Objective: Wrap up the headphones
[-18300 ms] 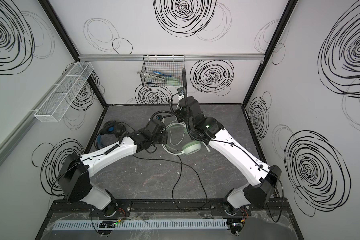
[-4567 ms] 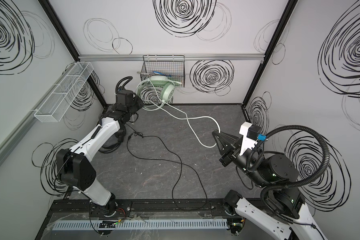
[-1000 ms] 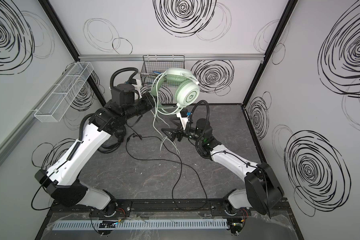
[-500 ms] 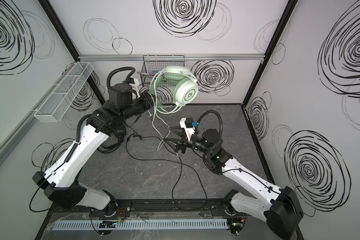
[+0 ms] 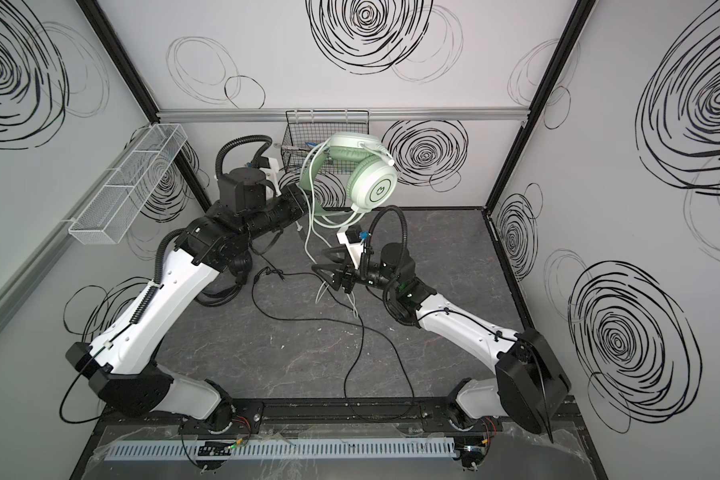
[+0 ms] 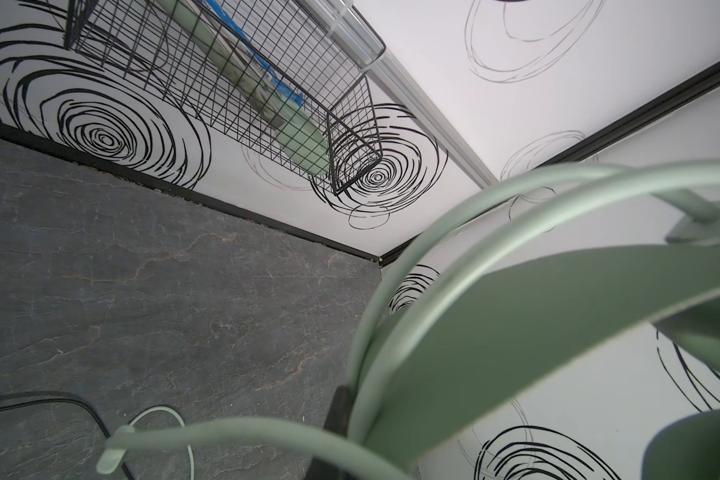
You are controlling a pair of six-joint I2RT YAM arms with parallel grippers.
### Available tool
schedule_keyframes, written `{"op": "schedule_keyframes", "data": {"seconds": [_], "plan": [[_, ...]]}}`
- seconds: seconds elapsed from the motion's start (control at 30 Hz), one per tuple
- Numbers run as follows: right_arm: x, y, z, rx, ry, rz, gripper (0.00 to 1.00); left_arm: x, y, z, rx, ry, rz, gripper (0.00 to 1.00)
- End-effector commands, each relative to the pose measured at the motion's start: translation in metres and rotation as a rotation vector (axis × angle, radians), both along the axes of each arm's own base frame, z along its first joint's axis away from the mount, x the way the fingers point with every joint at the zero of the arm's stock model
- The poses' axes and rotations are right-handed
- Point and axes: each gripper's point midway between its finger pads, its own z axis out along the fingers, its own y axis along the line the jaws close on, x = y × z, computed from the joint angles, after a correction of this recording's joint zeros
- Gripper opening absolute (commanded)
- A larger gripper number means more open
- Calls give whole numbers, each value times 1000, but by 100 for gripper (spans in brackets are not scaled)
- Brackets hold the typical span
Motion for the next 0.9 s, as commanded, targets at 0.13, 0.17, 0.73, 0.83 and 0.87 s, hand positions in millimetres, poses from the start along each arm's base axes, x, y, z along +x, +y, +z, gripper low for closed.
{"op": "schedule_keyframes", "data": {"seconds": [0.13, 0.17, 0.73, 0.83, 0.87], "plan": [[-4, 12, 6, 28, -29, 26, 62, 6, -8, 51, -154, -132, -18, 0], [-1, 13, 4, 27, -27, 17, 62, 6, -10, 51, -158, -132, -21, 0], [5, -20, 9, -17, -32, -77, 0, 19, 7, 43, -142, -127, 30, 0], [-8, -39, 9, -73, -73, -87, 0, 33, 30, 35, -102, -133, 103, 0], [-12, -47, 7, -89, -74, -108, 0, 38, 41, 33, -83, -138, 136, 0]]}}
